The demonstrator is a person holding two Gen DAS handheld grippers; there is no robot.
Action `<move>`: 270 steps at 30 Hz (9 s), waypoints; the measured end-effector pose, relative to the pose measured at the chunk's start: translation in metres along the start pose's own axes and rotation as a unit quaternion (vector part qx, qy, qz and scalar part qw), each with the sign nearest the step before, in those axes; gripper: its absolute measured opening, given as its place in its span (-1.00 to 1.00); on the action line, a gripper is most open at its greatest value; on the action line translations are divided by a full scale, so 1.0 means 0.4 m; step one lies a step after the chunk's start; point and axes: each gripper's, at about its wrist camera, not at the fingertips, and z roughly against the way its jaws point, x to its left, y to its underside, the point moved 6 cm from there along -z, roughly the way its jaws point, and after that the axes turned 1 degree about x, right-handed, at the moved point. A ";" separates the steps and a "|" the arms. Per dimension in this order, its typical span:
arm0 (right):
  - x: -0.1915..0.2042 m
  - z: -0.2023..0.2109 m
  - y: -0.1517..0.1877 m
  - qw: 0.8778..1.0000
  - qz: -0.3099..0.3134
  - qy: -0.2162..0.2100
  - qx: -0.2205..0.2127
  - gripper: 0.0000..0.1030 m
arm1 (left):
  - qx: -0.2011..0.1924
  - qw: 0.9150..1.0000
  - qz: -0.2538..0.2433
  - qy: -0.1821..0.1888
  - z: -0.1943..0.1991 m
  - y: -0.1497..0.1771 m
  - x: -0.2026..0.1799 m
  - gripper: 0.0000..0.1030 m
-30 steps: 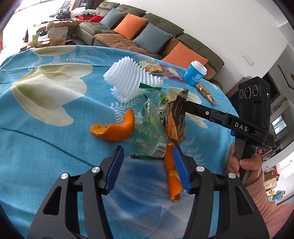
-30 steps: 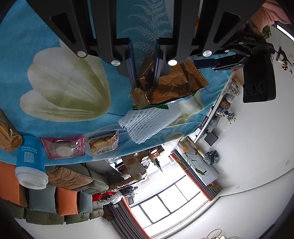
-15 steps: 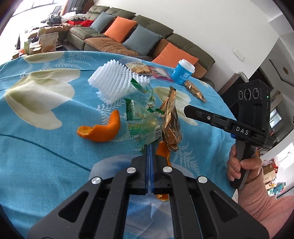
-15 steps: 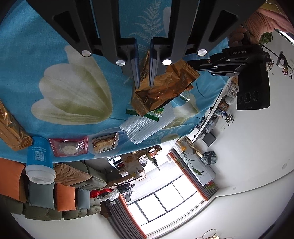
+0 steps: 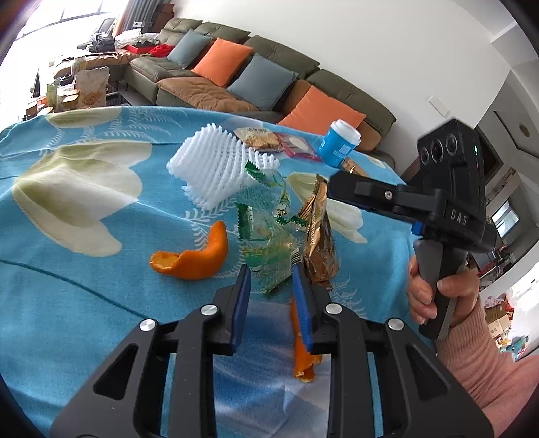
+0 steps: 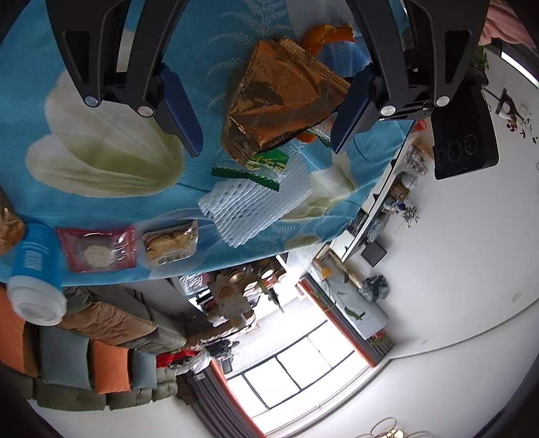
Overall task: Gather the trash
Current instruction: 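Grasp the clear plastic wrapper with the left tool while the right tool grasps a gold snack bag, then lift the plastic wrapper and gold bag and carry both toward the teal bin, then open both tools over the teal bin to drop wrapper and bag, then move both open tools back over the table toward the orange peels, then grasp the orange peel with the left tool while the right tool grasps the green snack bag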
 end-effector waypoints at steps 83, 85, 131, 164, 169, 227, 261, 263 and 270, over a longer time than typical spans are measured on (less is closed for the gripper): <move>0.745 -0.377 0.156 0.967 0.196 -0.134 0.090 -0.52 | -0.181 0.939 0.182 -0.229 0.832 0.413 0.431 -0.91; 0.763 -0.392 0.158 0.966 0.200 -0.138 0.094 -0.52 | -0.182 0.935 0.190 -0.238 0.848 0.423 0.451 -0.91; 0.958 -0.690 0.233 0.955 0.217 -0.107 0.173 -0.29 | -0.127 0.898 0.291 -0.303 0.762 0.497 0.762 -0.78; 0.772 -0.354 0.146 0.968 0.221 -0.100 0.070 0.14 | -0.185 0.943 0.179 -0.211 0.684 0.377 0.433 -0.26; 0.657 -0.254 0.107 0.979 0.194 -0.061 0.033 0.14 | -0.163 0.966 0.128 -0.152 0.563 0.310 0.303 -0.19; 0.040 -0.039 0.060 0.993 0.018 0.114 -0.012 0.15 | 0.000 1.000 0.005 -0.022 0.077 0.164 -0.053 0.01; 0.149 -0.027 0.093 0.997 0.044 0.057 -0.016 -0.17 | -0.027 0.998 0.016 -0.048 0.159 0.208 -0.021 -0.70; 0.177 -0.036 0.100 0.997 0.052 0.046 -0.012 -0.17 | -0.036 0.998 0.022 -0.057 0.182 0.211 -0.011 -0.70; 0.275 -0.081 0.121 0.996 0.083 0.015 0.003 -0.17 | -0.069 0.993 0.049 -0.079 0.290 0.237 0.056 -0.71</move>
